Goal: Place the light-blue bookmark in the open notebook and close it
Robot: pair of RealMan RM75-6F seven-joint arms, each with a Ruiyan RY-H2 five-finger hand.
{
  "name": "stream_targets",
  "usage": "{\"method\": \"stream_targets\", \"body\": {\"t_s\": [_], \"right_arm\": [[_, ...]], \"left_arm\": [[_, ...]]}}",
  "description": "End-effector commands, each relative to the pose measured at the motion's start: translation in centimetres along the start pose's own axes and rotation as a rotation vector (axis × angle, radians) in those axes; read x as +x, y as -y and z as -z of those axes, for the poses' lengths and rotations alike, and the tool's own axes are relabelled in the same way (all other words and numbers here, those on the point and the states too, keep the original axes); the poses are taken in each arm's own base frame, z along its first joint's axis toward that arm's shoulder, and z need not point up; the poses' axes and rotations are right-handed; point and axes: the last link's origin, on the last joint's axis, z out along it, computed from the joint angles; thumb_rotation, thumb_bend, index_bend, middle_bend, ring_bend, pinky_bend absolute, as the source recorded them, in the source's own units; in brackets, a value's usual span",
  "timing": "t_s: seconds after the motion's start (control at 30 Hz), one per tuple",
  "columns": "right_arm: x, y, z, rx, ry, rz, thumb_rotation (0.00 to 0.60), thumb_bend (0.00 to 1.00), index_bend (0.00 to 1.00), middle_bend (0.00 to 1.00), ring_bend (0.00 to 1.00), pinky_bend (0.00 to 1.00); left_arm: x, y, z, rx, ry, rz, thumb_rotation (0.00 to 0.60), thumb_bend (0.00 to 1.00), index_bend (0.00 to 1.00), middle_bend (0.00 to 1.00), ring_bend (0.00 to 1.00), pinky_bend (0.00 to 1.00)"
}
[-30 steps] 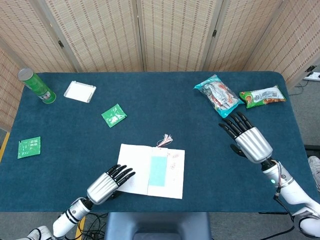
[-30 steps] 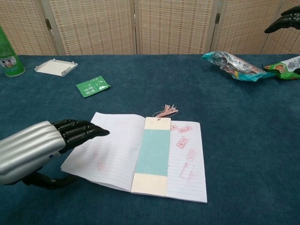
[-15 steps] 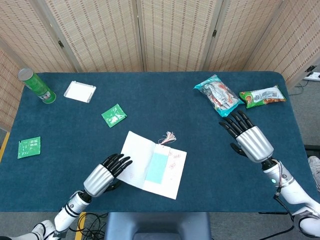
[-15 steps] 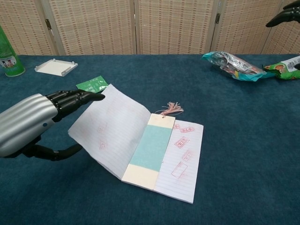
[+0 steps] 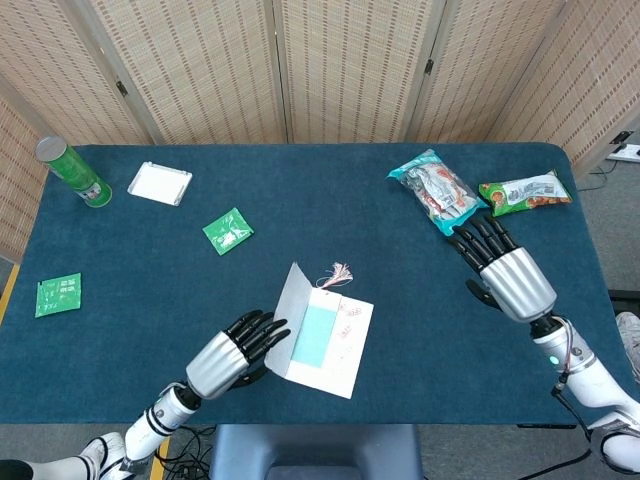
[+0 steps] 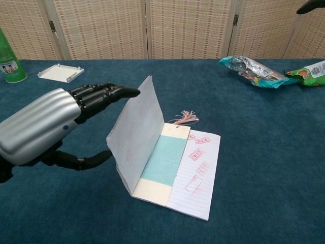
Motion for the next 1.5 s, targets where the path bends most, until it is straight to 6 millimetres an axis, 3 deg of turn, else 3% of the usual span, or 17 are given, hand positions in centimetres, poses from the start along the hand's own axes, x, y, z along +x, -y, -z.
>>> {"method": "stream_targets", "body": {"t_s": [0.03, 0.57, 0.8, 1.13, 1.5], "right_arm": [[0.4, -0.2, 0.0, -0.005, -0.014, 0.002, 0.600, 0.24, 0.16, 0.12, 0.00, 0.00], [0.8, -0.8, 0.4, -0.025, -0.028, -0.003, 0.600, 0.24, 0.16, 0.12, 0.00, 0.00], [0.7, -0.9, 0.5, -0.026, -0.030, -0.007, 0.600, 0.24, 0.16, 0.12, 0.00, 0.00], [0.0, -0.4, 0.8, -0.008, 0.037, -0.008, 0.600, 0.24, 0.16, 0.12, 0.00, 0.00], [-1.2, 1.0, 1.2, 0.028, 0.140, -0.021, 0.600, 0.26, 0.16, 0.12, 0.03, 0.09]], "left_arm": [[0.0, -1.1, -0.9, -0.041, 0.001, 0.004, 0.600, 0.37, 0.07, 0.15, 0.14, 0.22], [-2.1, -5.4, -3.9, -0.163, 0.096, 0.015, 0.600, 0.37, 0.07, 0.15, 0.14, 0.22], [-2.3, -5.8, -3.9, -0.177, 0.135, 0.011, 0.600, 0.37, 0.07, 0.15, 0.14, 0.22], [-0.2, -3.0, -1.8, -0.068, 0.134, 0.035, 0.600, 0.37, 0.08, 0.15, 0.14, 0.22], [3.3, 2.3, 1.9, 0.154, 0.117, 0.016, 0.600, 0.37, 0.12, 0.15, 0.14, 0.22]]}}
